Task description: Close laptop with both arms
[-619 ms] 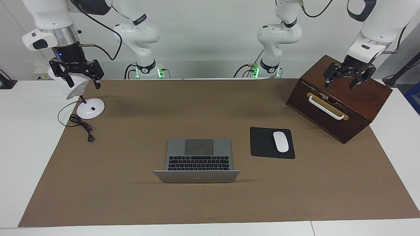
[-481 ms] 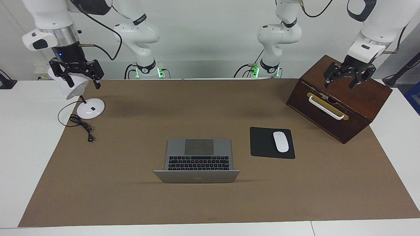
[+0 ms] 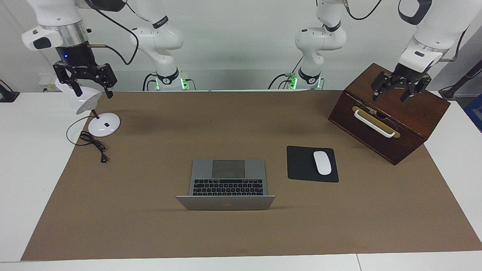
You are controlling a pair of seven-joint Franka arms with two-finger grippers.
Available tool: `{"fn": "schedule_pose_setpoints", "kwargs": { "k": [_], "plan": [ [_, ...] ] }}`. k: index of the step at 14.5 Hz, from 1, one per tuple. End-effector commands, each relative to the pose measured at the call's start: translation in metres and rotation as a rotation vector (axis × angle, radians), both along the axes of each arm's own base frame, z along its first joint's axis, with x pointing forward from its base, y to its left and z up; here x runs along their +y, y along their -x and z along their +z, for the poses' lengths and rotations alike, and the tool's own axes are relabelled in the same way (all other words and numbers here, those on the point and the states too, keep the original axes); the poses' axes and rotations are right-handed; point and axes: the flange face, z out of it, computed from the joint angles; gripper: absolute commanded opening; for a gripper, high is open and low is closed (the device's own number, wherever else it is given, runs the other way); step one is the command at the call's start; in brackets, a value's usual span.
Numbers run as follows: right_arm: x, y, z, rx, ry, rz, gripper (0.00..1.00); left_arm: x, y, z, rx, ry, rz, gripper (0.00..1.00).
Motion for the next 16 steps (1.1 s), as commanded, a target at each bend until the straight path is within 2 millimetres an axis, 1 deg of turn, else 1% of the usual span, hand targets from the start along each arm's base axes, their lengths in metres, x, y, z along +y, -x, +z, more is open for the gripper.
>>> {"fn": "schedule_pose_setpoints", "kwargs": {
  "k": [1, 4, 6, 8, 10, 13, 16],
  "plan": [
    [0.000, 0.003, -0.001, -0.002, -0.012, 0.008, 1.00, 0.000, 0.007, 0.002, 0.002, 0.000, -0.003, 1.00],
    [0.003, -0.007, -0.013, 0.002, -0.013, 0.011, 1.00, 0.000, 0.008, 0.002, 0.005, 0.000, -0.003, 1.00],
    [0.005, -0.021, -0.022, -0.027, -0.010, 0.015, 1.00, -0.001, 0.008, 0.002, 0.010, 0.000, -0.004, 1.00],
    [0.007, -0.025, -0.035, -0.002, -0.036, 0.008, 1.00, 0.000, 0.008, 0.002, 0.010, 0.000, -0.003, 1.00],
    [0.008, -0.024, -0.055, 0.060, -0.055, 0.012, 1.00, -0.002, 0.008, 0.001, 0.011, 0.000, -0.001, 1.00],
    [0.010, -0.018, -0.062, 0.138, -0.060, 0.012, 1.00, -0.002, 0.008, 0.003, -0.001, 0.000, 0.000, 1.00],
    [0.011, -0.009, -0.065, 0.199, -0.067, 0.012, 1.00, -0.002, 0.003, 0.002, -0.035, -0.001, -0.011, 1.00]
  ]
}}
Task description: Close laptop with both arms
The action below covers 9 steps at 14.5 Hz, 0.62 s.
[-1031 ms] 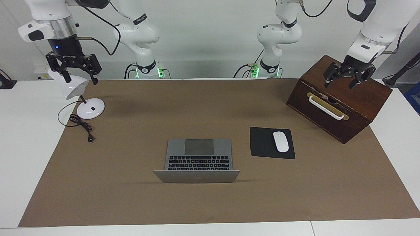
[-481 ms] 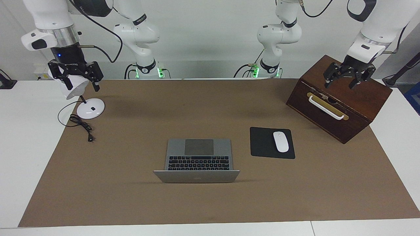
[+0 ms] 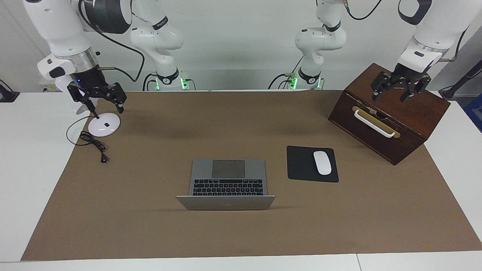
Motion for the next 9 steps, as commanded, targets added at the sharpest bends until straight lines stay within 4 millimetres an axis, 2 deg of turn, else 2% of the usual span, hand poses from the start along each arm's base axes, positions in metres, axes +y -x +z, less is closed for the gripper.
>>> {"fn": "schedule_pose_setpoints", "kwargs": {
  "k": [1, 2, 4, 5, 9],
  "plan": [
    [0.0029, 0.0119, 0.0012, 0.049, -0.024, 0.004, 1.00, -0.0014, 0.0022, -0.0018, -0.050, -0.001, -0.008, 1.00],
    [0.0029, 0.0121, 0.0024, 0.049, -0.024, 0.004, 1.00, -0.0006, 0.0030, -0.0041, -0.066, 0.001, 0.000, 0.83],
    [0.0029, 0.0118, 0.0027, 0.046, -0.024, 0.001, 1.00, -0.0005, 0.0073, -0.0096, -0.058, 0.003, 0.006, 0.09],
    [0.0030, 0.0111, 0.0028, 0.044, -0.025, 0.000, 1.00, -0.0005, 0.0071, -0.0100, -0.060, 0.003, 0.004, 0.00],
    [0.0030, 0.0108, 0.0030, 0.041, -0.025, -0.001, 1.00, -0.0005, 0.0047, -0.0081, -0.080, 0.004, 0.006, 0.00]
  ]
}}
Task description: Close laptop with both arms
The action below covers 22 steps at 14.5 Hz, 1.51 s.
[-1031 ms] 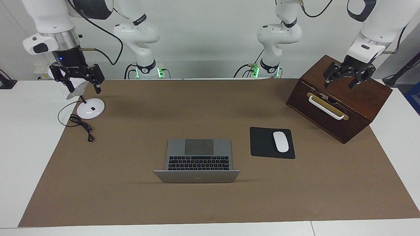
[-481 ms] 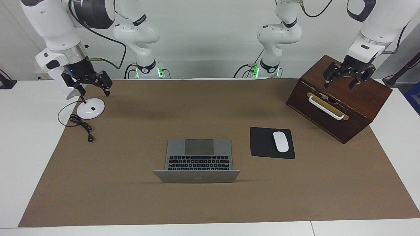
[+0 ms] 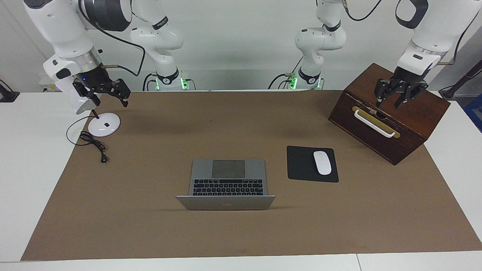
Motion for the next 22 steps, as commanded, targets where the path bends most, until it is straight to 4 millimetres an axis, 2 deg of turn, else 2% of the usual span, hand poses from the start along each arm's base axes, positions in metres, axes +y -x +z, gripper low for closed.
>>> {"fn": "schedule_pose_setpoints", "kwargs": {
  "k": [1, 4, 7, 9, 14, 16, 18, 19, 21, 22],
  "plan": [
    [0.002, 0.004, 0.003, 0.000, -0.020, -0.004, 1.00, -0.001, 0.003, 0.003, -0.057, 0.003, 0.005, 0.00],
    [0.002, 0.004, 0.003, 0.001, -0.020, -0.004, 1.00, -0.006, -0.007, 0.007, -0.123, 0.010, -0.002, 0.00],
    [0.002, 0.004, 0.003, 0.000, -0.020, -0.005, 1.00, -0.025, -0.014, 0.008, -0.183, 0.013, -0.035, 0.00],
    [0.002, 0.004, 0.003, 0.000, -0.020, -0.008, 1.00, -0.035, -0.014, 0.001, -0.201, 0.021, -0.053, 0.00],
    [0.002, 0.001, 0.003, -0.012, -0.019, -0.009, 1.00, -0.095, -0.004, -0.026, -0.313, 0.051, -0.146, 0.00],
    [0.002, -0.003, 0.003, -0.038, -0.017, -0.008, 1.00, -0.115, -0.001, -0.038, -0.346, 0.061, -0.177, 0.00],
    [0.001, -0.017, -0.004, -0.076, -0.010, 0.002, 0.98, -0.138, 0.006, -0.054, -0.367, 0.113, -0.186, 0.00],
    [-0.001, -0.028, -0.008, -0.103, 0.000, 0.011, 0.93, -0.150, 0.012, -0.068, -0.383, 0.136, -0.191, 0.00],
    [-0.003, -0.051, -0.013, -0.156, 0.021, 0.055, 0.73, -0.176, 0.026, -0.091, -0.426, 0.156, -0.224, 0.00],
    [-0.004, -0.063, -0.016, -0.187, 0.027, 0.073, 0.51, -0.188, 0.032, -0.101, -0.444, 0.168, -0.228, 0.00]
  ]
}}
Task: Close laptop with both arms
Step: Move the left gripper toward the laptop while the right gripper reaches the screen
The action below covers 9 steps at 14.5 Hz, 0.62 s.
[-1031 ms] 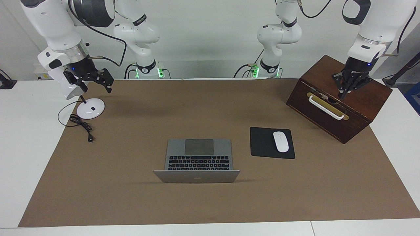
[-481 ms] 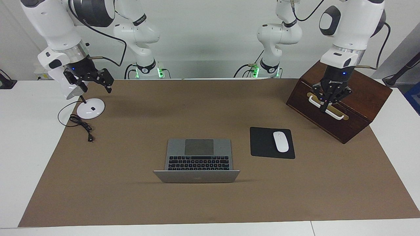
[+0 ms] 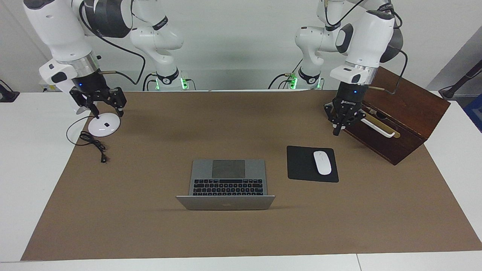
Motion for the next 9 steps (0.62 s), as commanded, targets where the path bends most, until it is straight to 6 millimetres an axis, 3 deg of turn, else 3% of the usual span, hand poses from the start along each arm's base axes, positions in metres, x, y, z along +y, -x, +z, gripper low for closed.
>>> {"fn": "schedule_pose_setpoints", "kwargs": {
  "k": [1, 2, 3, 7, 9],
  "plan": [
    [-0.001, -0.036, -0.010, -0.076, 0.021, 0.055, 0.27, -0.031, 0.030, -0.029, -0.055, 0.052, -0.021, 0.00],
    [0.001, -0.043, -0.011, -0.113, 0.025, 0.058, 0.10, -0.041, 0.035, -0.041, -0.074, 0.062, -0.031, 0.00],
    [0.009, -0.049, -0.011, -0.148, 0.030, 0.075, 0.00, -0.052, 0.040, -0.052, -0.095, 0.075, -0.037, 0.00],
    [0.031, -0.076, 0.011, -0.285, 0.035, 0.102, 0.00, -0.099, 0.045, -0.102, -0.159, 0.118, -0.061, 0.00],
    [0.049, -0.091, 0.025, -0.325, 0.043, 0.137, 0.00, -0.111, 0.043, -0.122, -0.188, 0.127, -0.068, 0.00]
  ]
}}
